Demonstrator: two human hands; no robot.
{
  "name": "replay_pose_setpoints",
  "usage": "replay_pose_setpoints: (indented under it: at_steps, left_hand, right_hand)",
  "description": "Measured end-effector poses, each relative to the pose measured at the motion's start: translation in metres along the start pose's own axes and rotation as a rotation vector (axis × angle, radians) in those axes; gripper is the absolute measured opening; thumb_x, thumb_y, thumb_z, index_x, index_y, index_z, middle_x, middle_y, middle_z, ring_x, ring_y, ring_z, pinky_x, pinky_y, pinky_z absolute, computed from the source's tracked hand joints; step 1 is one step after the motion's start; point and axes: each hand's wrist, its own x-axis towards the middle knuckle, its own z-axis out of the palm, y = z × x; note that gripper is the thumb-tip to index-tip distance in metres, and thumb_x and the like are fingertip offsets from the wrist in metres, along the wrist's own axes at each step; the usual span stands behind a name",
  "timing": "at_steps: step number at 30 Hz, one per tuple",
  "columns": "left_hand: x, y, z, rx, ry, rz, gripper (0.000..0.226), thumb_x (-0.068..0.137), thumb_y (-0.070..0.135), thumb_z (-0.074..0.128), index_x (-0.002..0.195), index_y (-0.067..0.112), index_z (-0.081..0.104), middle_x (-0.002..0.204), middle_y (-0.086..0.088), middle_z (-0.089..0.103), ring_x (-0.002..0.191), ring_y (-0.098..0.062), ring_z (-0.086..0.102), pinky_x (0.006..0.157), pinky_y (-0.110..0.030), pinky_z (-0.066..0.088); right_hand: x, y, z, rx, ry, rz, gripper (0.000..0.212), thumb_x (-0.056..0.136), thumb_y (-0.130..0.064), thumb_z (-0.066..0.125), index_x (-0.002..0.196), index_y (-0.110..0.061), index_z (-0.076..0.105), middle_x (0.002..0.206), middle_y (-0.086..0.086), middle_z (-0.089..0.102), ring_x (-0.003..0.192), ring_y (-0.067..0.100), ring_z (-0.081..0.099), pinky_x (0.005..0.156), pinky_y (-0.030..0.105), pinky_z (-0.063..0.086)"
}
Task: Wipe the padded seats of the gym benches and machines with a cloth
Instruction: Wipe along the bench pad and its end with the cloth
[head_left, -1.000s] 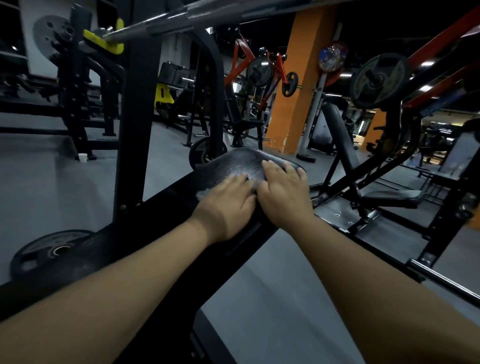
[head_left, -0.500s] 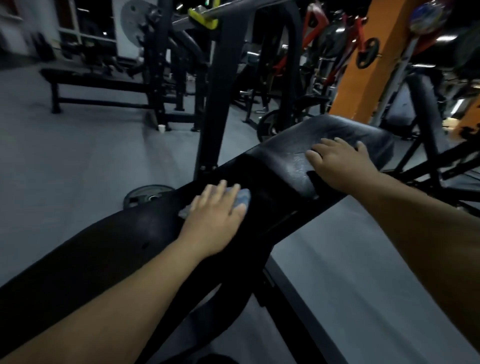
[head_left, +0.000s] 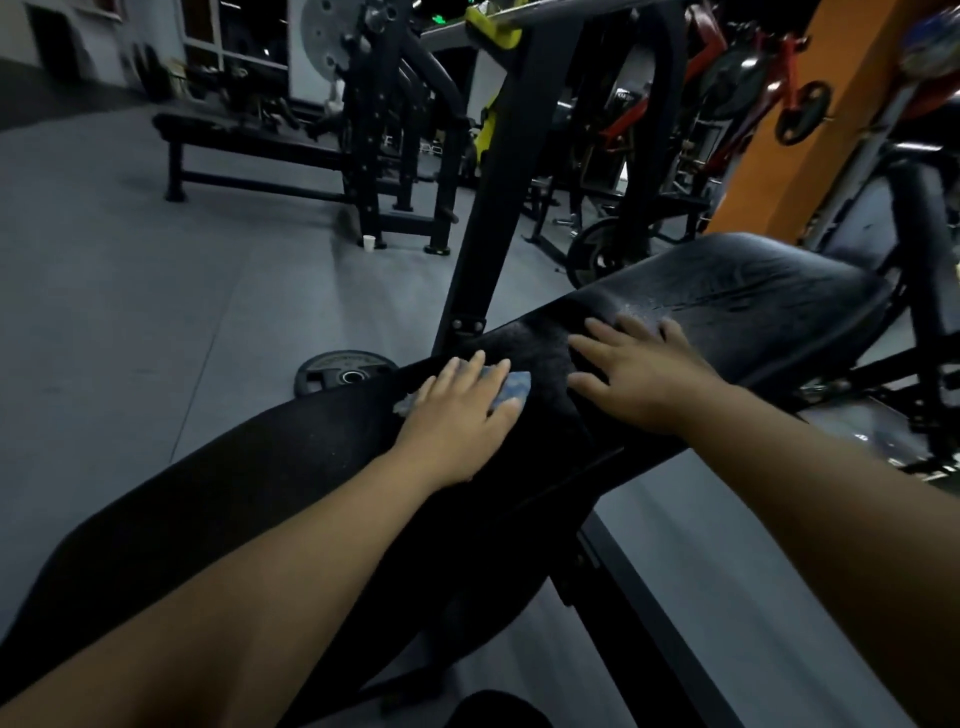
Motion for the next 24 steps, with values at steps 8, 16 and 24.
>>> replay_pose_setpoints:
  at_steps: [8,16,24]
  left_hand:
    - [0.007,-0.022,0.001,0.084,0.066,-0.128,0.062,0.1,0.055,0.022,0.158,0.033,0.017,0.167,0.002,0.009,0.153,-0.021,0.005,0.124,-0.039,0.006]
    - [-0.068,-0.096,-0.015,-0.025,-0.008,0.011,0.074,0.089,0.069,0.015,0.156,0.038,0.018,0.165,0.015,0.004,0.151,-0.004,-0.003,0.12,-0.022,-0.002]
    - [-0.102,-0.071,-0.007,-0.02,0.009,0.101,0.061,0.1,0.052,0.026,0.157,0.034,0.017,0.163,0.017,0.002,0.15,-0.002,-0.006,0.118,-0.019,-0.006]
  right_hand:
    - [-0.007,-0.027,0.007,-0.027,-0.029,-0.137,0.065,0.098,-0.067,0.017,0.157,-0.043,0.01,0.167,-0.012,0.003,0.154,0.017,-0.003,0.121,0.057,-0.002]
    - [-0.006,-0.03,0.009,-0.031,-0.037,-0.124,0.071,0.092,-0.07,0.008,0.158,-0.043,0.006,0.167,-0.013,-0.001,0.154,0.017,-0.005,0.122,0.057,-0.001]
    - [-0.002,-0.078,0.006,-0.065,-0.096,-0.159,0.08,0.088,-0.077,0.007,0.158,-0.04,0.004,0.167,-0.013,-0.003,0.154,0.019,-0.006,0.122,0.056,0.001]
